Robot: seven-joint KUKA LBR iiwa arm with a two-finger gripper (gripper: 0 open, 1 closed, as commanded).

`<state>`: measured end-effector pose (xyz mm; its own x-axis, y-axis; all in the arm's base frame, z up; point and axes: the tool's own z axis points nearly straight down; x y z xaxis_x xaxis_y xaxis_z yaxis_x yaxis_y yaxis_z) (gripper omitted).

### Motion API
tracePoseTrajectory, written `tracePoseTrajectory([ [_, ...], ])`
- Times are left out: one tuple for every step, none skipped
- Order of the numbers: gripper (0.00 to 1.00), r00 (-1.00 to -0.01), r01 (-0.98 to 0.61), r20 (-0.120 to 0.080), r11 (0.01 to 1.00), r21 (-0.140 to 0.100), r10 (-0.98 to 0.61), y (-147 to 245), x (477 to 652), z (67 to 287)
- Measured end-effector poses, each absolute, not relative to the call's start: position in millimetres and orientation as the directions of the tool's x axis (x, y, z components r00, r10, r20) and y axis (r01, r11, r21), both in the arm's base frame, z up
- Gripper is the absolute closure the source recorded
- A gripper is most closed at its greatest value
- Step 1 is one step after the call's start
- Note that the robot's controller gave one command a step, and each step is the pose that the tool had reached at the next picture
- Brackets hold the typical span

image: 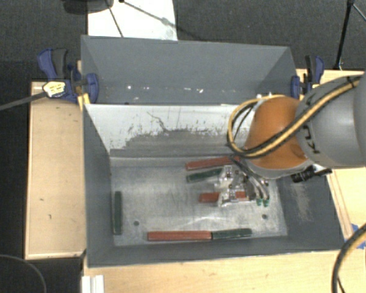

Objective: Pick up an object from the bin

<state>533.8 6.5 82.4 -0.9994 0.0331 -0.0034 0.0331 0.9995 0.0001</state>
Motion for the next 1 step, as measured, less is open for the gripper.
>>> tracePoseTrajectory([
  [1.00,-0.999,0.033,-0.003,0.999,0.000,0.033,6.5,533.8,82.4],
])
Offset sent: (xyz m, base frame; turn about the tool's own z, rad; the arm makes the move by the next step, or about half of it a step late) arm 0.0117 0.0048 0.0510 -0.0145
